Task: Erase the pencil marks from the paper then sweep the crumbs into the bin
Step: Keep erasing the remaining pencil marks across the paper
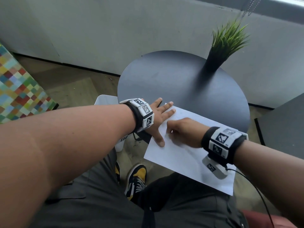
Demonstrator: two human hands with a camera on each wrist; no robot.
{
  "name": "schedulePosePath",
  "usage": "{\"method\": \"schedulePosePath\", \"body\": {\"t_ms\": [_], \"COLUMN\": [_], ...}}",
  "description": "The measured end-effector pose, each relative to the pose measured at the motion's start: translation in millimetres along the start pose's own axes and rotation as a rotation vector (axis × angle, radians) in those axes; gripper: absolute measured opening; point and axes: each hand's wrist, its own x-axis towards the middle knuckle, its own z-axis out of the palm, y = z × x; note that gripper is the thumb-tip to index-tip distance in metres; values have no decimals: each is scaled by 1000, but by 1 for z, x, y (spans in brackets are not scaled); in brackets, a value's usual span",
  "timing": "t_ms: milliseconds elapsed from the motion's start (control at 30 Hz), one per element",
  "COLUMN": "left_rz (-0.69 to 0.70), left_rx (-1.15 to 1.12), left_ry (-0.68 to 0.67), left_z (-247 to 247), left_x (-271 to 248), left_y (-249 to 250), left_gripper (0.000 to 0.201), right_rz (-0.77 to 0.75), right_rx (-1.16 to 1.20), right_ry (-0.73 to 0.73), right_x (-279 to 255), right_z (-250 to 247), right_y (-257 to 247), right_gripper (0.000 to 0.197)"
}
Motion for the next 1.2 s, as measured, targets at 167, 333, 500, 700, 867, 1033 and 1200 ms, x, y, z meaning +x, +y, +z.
{"method": "schedulePosePath", "body": {"t_ms": [167,333,500,700,867,1033,1200], "left_rz": [2,6,5,15,11,20,14], "left_rx": [2,8,0,-1,1,-4,-5], "left_ry": [17,8,9,23,25,31,28], "left_z": [0,0,-3,-4,-2,-1,0], "left_x": [-2,-2,-5,-6,-4,-3,-3], "left_y": [1,1,3,4,1,1,1], "left_gripper": [144,145,144,143,145,145,145], "right_rz": [214,-46,259,178,367,223,316], "right_rx": [-19,21,13,72,55,41,40], "right_ry": [214,-56,195,126,252,141,210], "right_x": [6,-13,5,11,29,22,25], "right_z": [-1,5,1,-6,-10,-11,-13], "right_y": [15,-11,16,9,32,22,33], "right_gripper": [17,6,17,13,13,13,11]}}
